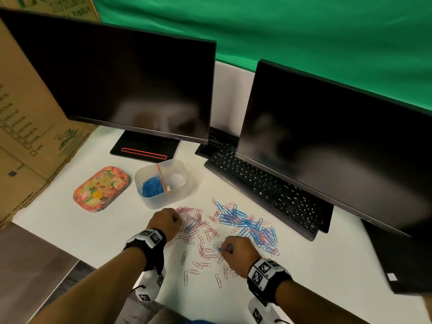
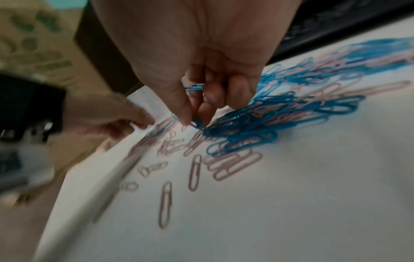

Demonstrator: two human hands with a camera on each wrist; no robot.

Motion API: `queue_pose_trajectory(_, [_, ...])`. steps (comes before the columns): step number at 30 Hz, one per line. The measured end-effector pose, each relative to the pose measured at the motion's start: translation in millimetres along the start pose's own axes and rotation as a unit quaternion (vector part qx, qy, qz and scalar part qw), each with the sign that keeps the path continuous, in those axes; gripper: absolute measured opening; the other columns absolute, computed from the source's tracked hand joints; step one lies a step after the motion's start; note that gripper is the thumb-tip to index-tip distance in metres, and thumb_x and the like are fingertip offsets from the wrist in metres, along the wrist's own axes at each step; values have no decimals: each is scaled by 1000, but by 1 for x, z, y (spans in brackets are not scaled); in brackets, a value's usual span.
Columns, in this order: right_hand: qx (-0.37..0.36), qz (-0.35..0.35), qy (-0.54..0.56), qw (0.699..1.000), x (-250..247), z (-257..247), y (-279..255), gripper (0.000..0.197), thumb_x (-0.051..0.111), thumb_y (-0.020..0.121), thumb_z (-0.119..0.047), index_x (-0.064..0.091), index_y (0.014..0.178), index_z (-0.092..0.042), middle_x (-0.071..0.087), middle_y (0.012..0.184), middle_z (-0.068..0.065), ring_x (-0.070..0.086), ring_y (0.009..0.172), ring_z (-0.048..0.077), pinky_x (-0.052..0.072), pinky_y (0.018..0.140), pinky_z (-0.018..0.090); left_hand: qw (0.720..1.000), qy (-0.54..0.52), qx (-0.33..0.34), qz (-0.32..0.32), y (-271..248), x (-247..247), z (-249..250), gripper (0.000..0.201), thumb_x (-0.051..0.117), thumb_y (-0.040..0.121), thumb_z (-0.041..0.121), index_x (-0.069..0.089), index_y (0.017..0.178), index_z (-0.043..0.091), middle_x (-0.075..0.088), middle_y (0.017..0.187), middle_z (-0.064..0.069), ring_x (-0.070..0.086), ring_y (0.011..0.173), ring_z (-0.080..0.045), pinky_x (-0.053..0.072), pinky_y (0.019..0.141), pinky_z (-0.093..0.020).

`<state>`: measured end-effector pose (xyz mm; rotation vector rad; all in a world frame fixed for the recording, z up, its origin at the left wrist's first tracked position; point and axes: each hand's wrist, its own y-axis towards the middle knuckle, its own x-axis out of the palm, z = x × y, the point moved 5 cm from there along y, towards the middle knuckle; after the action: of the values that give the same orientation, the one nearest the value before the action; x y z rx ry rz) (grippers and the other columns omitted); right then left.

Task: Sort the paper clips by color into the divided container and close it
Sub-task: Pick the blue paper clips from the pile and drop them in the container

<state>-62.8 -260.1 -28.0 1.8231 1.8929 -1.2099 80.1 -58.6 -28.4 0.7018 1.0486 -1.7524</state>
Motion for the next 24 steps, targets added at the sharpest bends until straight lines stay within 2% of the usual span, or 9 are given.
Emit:
queue_pose_trajectory(2, [35, 9, 90, 995, -8, 3, 1, 7, 68, 83, -14, 68, 79, -20, 65, 80, -2, 59, 73, 9, 47, 65, 10, 1000, -5, 1, 12, -2, -1, 4, 20, 59, 89, 31, 63, 103, 18, 70, 103, -4, 64, 99, -25, 49, 87, -31])
queue_pose_trajectory(5, [65, -2, 187, 980, -14, 10, 5, 18, 72, 80, -11, 66, 76, -27, 69, 84, 3, 62, 78, 13, 53, 75, 21, 999, 13, 34, -6, -4, 6, 17, 20, 59, 87, 31, 61, 106, 23, 68, 103, -2, 63, 96, -22, 50, 86, -31])
queue_pose_trajectory(7, [80, -19, 230, 970, -17, 11, 7, 13, 71, 82, -11, 68, 86, -23, 69, 87, 5, 62, 76, 11, 51, 68, 18, 997, 46, 54, -30, -6, 12, 25, 15, 59, 86, 29, 64, 100, 26, 67, 104, 0, 62, 94, -21, 51, 83, -30])
queue_pose_trajectory(10, [99, -28, 269, 958, -22, 9, 8, 19, 66, 86, -8, 67, 106, -8, 68, 86, 3, 59, 62, -3, 43, 55, 9, 993, 90, 62, -49, -7, 19, 33, 15, 55, 87, 27, 67, 96, 24, 67, 104, 0, 62, 96, -22, 51, 83, -30])
queue_pose_trajectory(12, [98, -24, 286, 953, -26, 9, 9, 20, 63, 88, -3, 65, 108, -1, 64, 77, -1, 54, 47, -9, 39, 49, 6, 992, 103, 53, -48, -7, 19, 33, 16, 54, 88, 27, 68, 95, 23, 68, 104, 0, 63, 96, -22, 51, 83, -30])
queue_pose_trajectory(14, [99, -20, 299, 949, -28, 7, 10, 18, 62, 87, 0, 64, 105, -1, 61, 74, -1, 50, 41, -10, 36, 46, 4, 993, 98, 44, -48, -5, 19, 32, 18, 52, 88, 26, 67, 96, 21, 68, 104, -1, 63, 97, -23, 52, 85, -32])
queue_pose_trajectory(19, [101, -16, 305, 947, -34, -2, 11, 14, 63, 86, -2, 63, 84, -16, 60, 70, -2, 47, 42, -5, 36, 47, 9, 995, 64, 43, -63, -6, 18, 30, 12, 51, 89, 24, 62, 91, 19, 67, 102, -3, 61, 96, -23, 50, 83, -31])
queue_pose_trajectory(22, [122, -27, 355, 927, -36, -11, 14, 16, 57, 86, 2, 61, 83, -13, 57, 58, -2, 40, 44, 9, 30, 44, 19, 997, -18, 57, -45, -8, 11, 31, 8, 56, 87, 19, 58, 80, 21, 67, 91, -1, 60, 89, -21, 44, 74, -24])
queue_pose_trajectory(24, [126, -41, 387, 913, -37, -20, 18, 16, 52, 87, 6, 59, 88, -9, 51, 49, -3, 38, 41, 10, 27, 41, 18, 991, -110, 59, -47, -10, 5, 31, 16, 61, 84, 11, 60, 73, 22, 67, 81, 4, 63, 83, -18, 46, 72, -22])
